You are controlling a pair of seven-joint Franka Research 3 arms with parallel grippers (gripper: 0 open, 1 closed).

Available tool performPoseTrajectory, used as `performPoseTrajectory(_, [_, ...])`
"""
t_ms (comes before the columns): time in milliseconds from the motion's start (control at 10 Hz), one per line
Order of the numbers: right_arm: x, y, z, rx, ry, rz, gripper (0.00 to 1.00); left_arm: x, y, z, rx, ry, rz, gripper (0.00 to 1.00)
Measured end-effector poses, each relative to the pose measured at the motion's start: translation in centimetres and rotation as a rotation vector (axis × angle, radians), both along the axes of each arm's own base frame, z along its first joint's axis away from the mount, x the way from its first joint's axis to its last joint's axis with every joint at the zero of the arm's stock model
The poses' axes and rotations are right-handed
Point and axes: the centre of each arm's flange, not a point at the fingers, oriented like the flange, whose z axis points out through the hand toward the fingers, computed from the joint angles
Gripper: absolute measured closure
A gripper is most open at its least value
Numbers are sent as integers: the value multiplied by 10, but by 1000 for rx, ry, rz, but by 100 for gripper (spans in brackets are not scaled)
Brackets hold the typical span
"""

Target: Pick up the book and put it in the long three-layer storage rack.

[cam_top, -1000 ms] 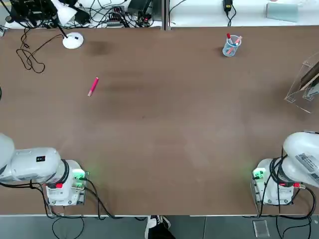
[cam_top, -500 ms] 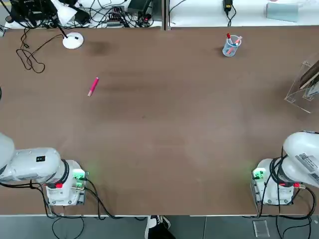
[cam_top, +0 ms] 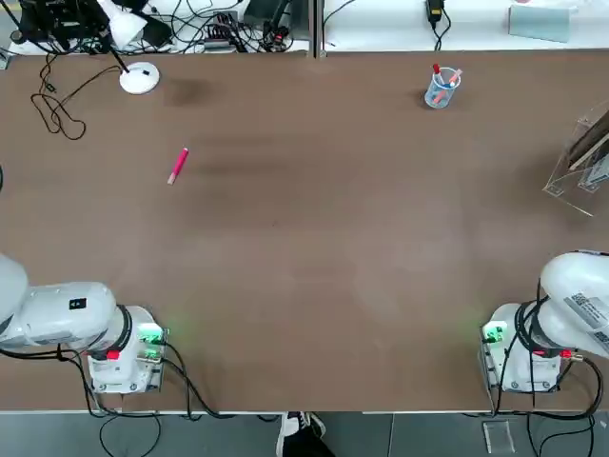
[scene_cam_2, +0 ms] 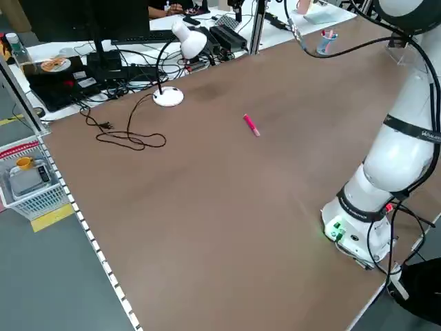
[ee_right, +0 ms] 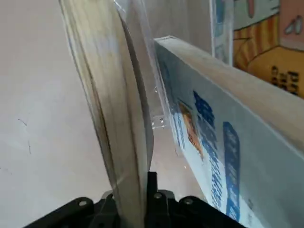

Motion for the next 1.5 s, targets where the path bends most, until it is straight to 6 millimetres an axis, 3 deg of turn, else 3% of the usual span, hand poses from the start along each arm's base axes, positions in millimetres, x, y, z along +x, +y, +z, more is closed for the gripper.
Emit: performPoseTrajectory(1500, [10, -2, -5, -40, -49, 47, 85, 0, 1, 0, 0, 0, 1, 0])
